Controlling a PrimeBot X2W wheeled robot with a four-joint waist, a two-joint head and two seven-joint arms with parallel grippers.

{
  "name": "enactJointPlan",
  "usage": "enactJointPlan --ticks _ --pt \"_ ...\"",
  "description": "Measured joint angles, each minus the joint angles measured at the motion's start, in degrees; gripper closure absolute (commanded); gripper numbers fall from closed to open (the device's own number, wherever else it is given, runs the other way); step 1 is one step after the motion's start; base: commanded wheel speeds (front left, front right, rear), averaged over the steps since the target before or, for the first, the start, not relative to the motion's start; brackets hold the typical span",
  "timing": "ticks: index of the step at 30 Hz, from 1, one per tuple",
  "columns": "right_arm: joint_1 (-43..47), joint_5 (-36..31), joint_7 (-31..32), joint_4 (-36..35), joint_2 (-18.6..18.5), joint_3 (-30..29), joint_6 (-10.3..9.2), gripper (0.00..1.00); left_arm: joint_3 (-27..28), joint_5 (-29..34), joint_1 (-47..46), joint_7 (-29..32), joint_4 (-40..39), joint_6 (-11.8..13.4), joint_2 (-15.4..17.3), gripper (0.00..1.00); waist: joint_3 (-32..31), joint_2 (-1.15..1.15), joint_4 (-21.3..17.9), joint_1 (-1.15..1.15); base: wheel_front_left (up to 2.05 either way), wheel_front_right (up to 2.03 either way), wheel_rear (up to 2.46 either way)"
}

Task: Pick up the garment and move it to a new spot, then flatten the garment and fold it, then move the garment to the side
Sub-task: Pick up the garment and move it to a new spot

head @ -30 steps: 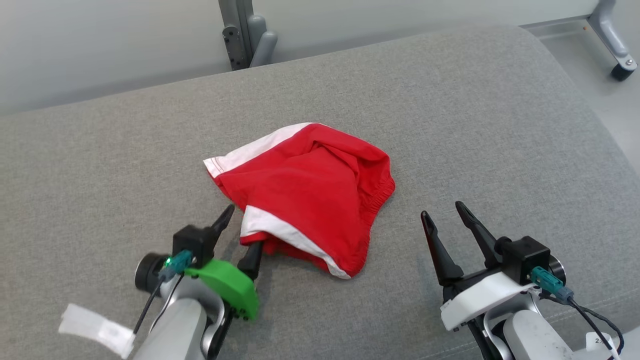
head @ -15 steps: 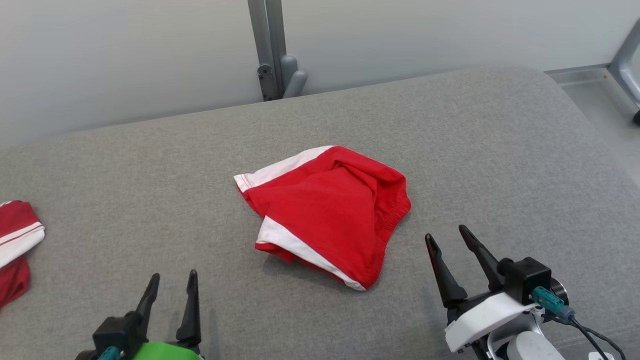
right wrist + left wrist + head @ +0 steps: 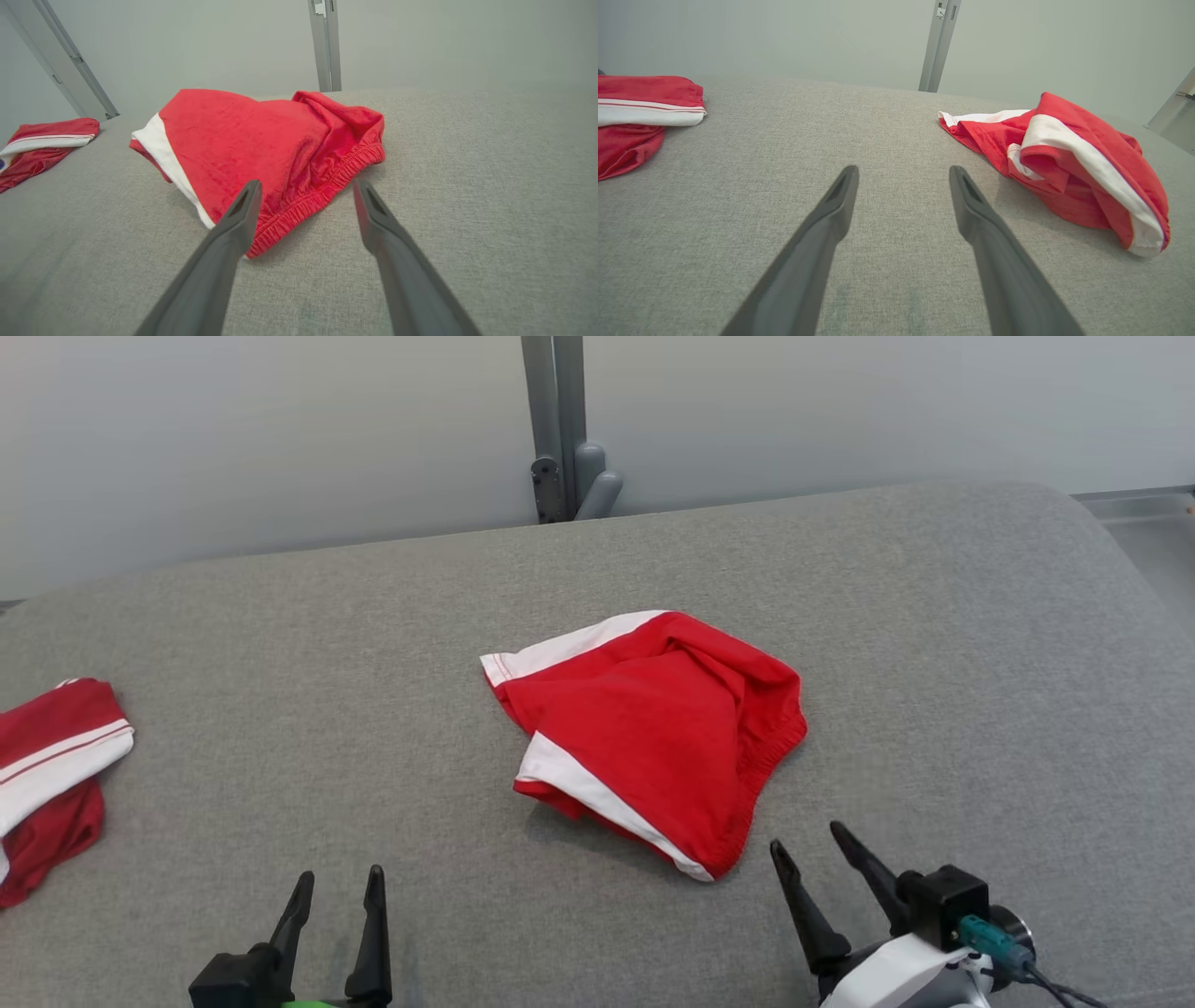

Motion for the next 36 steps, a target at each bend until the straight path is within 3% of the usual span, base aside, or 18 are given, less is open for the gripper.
enactJointPlan --ticks 6,16,25,36 --pt "-1.4 1.3 0.0 7.9 0.3 4.7 0.00 0.00 -2.4 -0.7 -1.7 0.0 0.4 -0.1 0.0 0.00 1.2 0.00 2.8 0.00 0.00 0.00 0.00" --pt "-7.4 5.7 0.0 17.0 1.2 7.2 0.00 0.00 -2.4 -0.7 -2.2 0.0 0.9 -0.2 0.0 0.00 4.3 0.00 7.3 0.00 0.00 0.00 0.00" --pt "-8.2 8.1 0.0 14.2 0.7 8.1 0.00 0.00 -3.8 -1.0 -3.3 0.0 0.6 -0.3 0.0 0.00 5.9 0.00 8.0 0.00 0.00 0.00 0.00" --pt "-6.3 12.7 0.0 5.6 -1.4 9.7 0.00 0.00 -5.8 -1.8 -3.4 0.0 1.2 -0.4 0.0 0.00 5.9 0.00 6.6 0.00 0.00 0.00 0.00"
